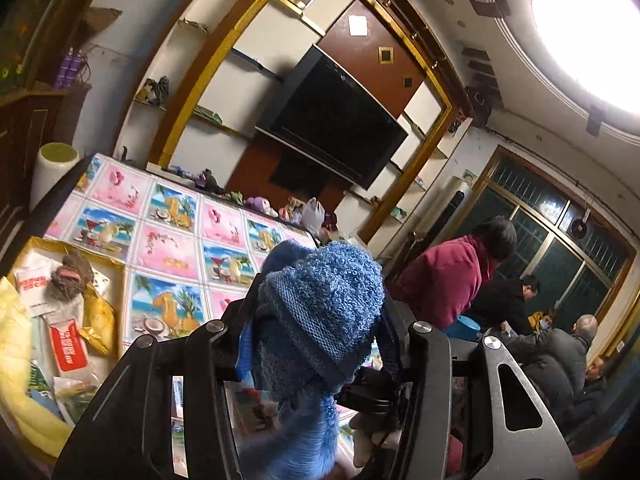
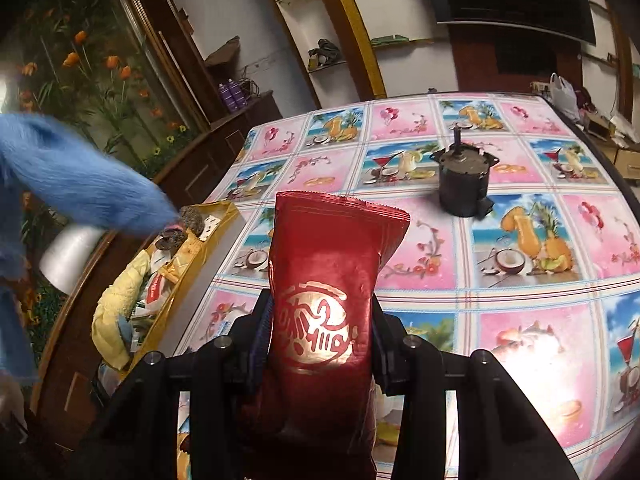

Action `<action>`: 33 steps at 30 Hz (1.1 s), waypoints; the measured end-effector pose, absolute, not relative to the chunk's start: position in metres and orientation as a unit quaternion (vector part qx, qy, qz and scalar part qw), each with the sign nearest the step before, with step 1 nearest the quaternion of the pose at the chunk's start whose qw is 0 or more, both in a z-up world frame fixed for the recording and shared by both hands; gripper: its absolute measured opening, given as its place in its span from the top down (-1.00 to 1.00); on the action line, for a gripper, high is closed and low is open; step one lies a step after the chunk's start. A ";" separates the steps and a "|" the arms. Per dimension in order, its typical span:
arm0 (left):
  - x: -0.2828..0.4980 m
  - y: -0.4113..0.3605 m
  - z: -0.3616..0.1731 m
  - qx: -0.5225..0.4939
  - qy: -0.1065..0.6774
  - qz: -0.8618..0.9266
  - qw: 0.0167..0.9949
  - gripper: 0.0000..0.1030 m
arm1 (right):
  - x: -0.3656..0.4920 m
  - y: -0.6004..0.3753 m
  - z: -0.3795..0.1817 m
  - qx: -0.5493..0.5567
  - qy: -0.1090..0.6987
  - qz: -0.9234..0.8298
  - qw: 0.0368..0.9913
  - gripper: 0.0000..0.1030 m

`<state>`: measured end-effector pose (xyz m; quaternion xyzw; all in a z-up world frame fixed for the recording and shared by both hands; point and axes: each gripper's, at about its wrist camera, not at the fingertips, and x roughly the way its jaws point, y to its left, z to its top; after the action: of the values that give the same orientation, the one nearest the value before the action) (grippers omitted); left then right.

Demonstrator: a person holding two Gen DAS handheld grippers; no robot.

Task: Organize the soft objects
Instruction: 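Carry the blue towel and red foil bag toward the tray with both tools, then open both tools to drop the towel and red bag into the tray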

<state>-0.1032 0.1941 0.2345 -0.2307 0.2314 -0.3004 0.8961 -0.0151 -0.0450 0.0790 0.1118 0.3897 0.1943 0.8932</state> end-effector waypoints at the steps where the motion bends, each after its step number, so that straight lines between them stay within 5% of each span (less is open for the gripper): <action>1: -0.104 0.196 0.235 -0.226 0.232 -0.292 0.900 0.06 | -0.013 -0.043 0.078 0.114 0.395 0.203 0.889 0.19; 16: -0.077 0.316 0.157 -0.299 0.290 -0.104 0.903 0.06 | 0.026 0.059 0.110 0.117 0.418 0.319 0.843 0.18; 26: -0.040 0.333 0.087 -0.257 0.388 -0.024 0.885 -0.02 | 0.088 0.158 0.092 0.099 0.468 0.332 0.813 0.18; 33: -0.055 0.343 0.083 -0.263 0.385 -0.012 0.885 -0.16 | 0.108 0.194 0.067 0.075 0.494 0.306 0.811 0.18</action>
<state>-0.0549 0.3426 0.0827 -0.2626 0.3846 -0.0121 0.8849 0.1078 0.1936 0.0671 0.0753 0.4936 0.3059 0.8107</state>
